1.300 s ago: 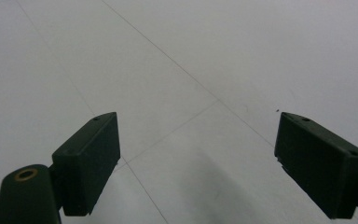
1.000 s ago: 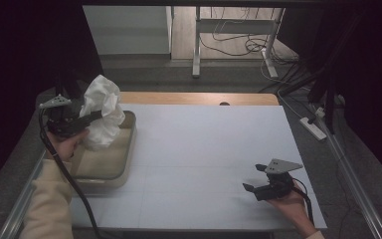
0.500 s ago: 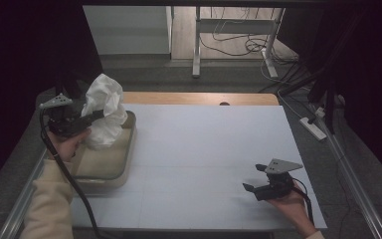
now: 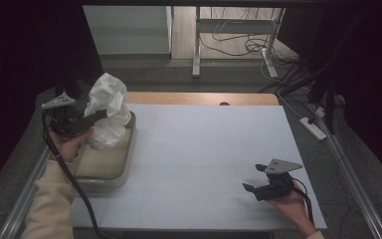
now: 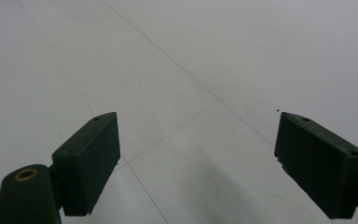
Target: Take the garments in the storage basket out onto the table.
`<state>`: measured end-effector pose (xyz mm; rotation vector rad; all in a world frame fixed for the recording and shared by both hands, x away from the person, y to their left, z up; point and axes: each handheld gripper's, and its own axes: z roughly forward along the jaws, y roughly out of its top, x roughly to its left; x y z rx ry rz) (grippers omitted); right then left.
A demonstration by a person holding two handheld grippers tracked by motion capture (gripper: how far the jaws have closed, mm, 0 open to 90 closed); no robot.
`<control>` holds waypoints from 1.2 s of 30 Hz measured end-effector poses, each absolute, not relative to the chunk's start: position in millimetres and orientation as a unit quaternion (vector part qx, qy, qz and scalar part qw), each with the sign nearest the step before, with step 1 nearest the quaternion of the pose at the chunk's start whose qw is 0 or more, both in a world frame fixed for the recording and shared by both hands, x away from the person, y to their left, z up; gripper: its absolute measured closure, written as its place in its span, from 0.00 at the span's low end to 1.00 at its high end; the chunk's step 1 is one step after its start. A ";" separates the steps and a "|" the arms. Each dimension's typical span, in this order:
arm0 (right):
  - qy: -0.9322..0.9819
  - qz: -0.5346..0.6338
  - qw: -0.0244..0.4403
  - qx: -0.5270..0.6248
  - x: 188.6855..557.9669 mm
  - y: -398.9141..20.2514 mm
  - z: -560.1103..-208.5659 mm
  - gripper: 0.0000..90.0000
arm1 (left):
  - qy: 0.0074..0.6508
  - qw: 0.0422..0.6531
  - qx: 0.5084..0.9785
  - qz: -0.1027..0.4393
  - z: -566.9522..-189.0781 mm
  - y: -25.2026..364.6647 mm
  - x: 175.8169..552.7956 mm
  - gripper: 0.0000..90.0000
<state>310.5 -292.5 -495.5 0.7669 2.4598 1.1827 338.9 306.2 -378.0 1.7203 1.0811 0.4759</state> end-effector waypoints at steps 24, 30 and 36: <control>0.858 0.412 0.153 0.267 310.3 -292.5 -495.0 0.15 | 0.409 0.521 0.726 0.184 -365.3 274.1 335.9 0.84; 0.857 0.412 0.155 0.267 310.1 -292.9 -494.5 0.15 | 0.403 0.527 0.727 0.177 -362.6 266.1 338.1 0.84; 0.858 0.412 0.155 0.265 309.9 -292.3 -494.6 0.15 | 0.395 0.530 0.730 0.173 -360.2 258.0 339.5 0.84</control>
